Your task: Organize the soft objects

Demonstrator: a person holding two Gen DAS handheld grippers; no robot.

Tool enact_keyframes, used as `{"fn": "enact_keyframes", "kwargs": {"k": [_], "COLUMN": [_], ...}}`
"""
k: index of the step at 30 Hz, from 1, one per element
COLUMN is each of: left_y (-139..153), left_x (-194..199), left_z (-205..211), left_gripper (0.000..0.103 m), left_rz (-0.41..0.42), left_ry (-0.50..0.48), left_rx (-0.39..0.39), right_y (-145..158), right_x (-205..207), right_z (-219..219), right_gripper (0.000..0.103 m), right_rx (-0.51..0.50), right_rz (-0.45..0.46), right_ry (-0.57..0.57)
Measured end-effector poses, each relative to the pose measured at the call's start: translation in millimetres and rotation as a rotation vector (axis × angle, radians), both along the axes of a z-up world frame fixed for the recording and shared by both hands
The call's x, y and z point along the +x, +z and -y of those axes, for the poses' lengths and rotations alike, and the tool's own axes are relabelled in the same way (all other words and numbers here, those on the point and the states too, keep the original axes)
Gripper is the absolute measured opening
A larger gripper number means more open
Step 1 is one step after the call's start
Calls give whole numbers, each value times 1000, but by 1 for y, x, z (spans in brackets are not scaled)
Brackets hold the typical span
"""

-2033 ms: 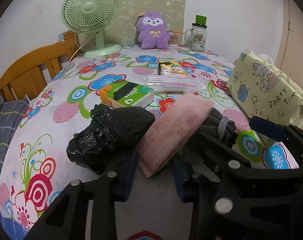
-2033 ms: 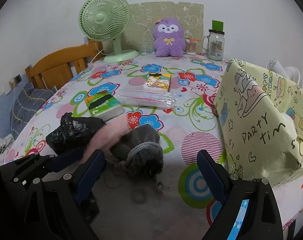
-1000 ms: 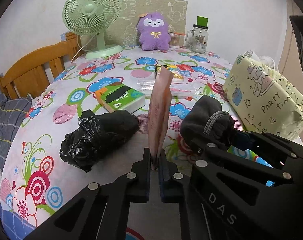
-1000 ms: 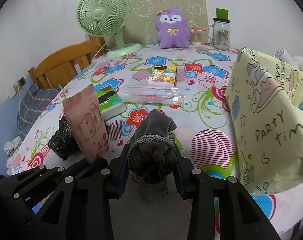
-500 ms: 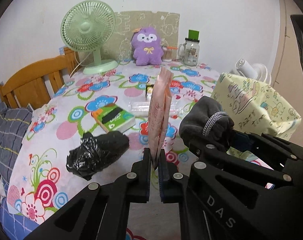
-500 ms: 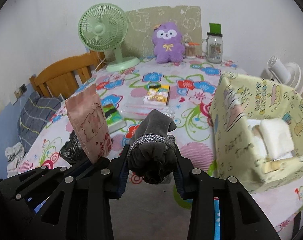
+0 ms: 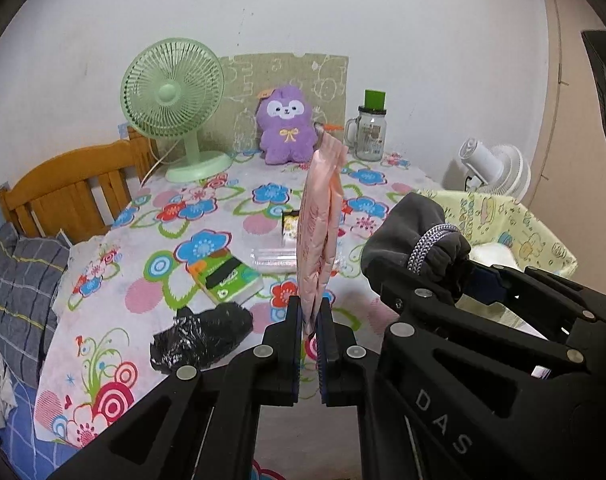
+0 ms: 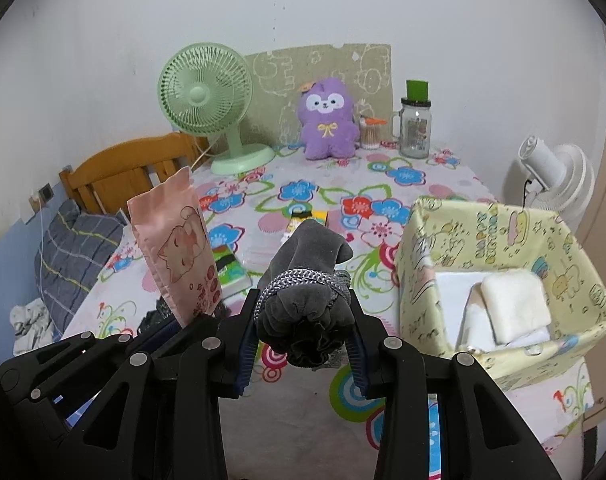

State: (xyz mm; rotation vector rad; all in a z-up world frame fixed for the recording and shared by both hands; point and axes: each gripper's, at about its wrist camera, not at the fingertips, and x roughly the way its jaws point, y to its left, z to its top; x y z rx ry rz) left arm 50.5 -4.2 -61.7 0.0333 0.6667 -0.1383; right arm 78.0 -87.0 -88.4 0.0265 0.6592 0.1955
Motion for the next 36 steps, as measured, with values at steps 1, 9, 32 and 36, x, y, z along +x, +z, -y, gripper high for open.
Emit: {"fn": "enact_keyframes", "kwargs": {"k": [1, 9, 32, 36], "left_y": [3, 21, 35, 34], "left_x": [0, 3, 27, 31], "left_z": [1, 7, 58, 70], "left_gripper": [3, 3, 3, 3], "left_rz": [6, 31, 52, 52], "left_ry": [-1, -12, -53, -68], "left_rx": [1, -1, 0, 1], "right_y": [4, 23, 41, 41], "right_x": [-1, 0, 17, 19], "right_z": [1, 7, 58, 72], "right_gripper": [42, 42, 42, 42], "right_rx": [1, 5, 13, 14], "right_rz": [7, 30, 52, 53], "right_ry": [-1, -12, -61, -79]}}
